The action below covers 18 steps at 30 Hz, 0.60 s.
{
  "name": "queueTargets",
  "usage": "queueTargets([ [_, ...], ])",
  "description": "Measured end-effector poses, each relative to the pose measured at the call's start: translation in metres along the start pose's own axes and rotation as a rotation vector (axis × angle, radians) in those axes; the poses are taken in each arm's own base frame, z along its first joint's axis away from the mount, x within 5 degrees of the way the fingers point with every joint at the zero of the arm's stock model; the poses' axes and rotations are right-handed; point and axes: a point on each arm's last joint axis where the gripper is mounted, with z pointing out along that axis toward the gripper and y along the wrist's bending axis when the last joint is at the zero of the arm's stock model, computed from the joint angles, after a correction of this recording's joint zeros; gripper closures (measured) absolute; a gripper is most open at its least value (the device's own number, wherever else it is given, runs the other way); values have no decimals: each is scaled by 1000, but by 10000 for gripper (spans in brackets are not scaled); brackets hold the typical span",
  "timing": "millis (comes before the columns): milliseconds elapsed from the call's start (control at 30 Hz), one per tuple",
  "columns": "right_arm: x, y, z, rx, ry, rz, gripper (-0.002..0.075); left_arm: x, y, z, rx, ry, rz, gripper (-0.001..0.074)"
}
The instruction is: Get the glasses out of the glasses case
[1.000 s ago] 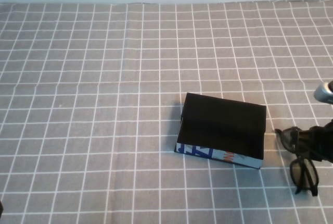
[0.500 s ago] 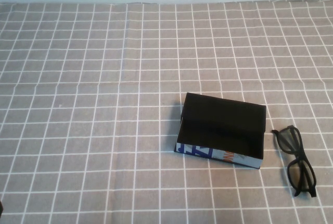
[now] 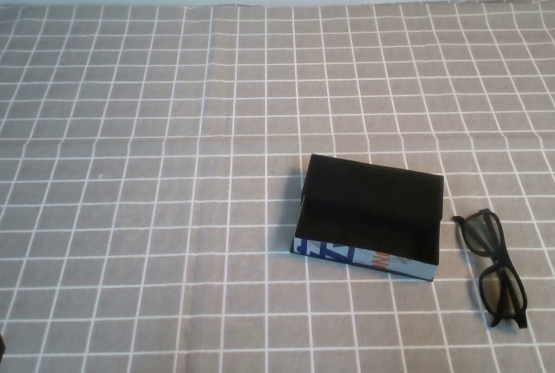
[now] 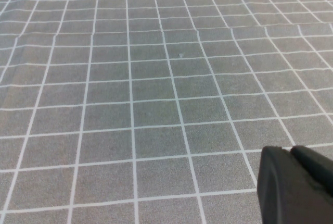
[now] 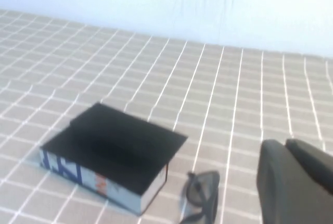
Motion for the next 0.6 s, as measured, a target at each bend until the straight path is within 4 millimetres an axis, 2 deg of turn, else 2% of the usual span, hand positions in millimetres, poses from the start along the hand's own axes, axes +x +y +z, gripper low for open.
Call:
queueTargets([
  [67, 16, 0, 3, 0, 0, 9, 742, 0, 0, 0, 0, 0, 0, 740],
  [200, 37, -2, 14, 13, -7, 18, 742, 0, 0, 0, 0, 0, 0, 740],
  [367, 39, -3, 19, 21, -79, 51, 742, 0, 0, 0, 0, 0, 0, 740],
  [600, 43, -3, 21, 16, -67, 62, 742, 0, 0, 0, 0, 0, 0, 740],
])
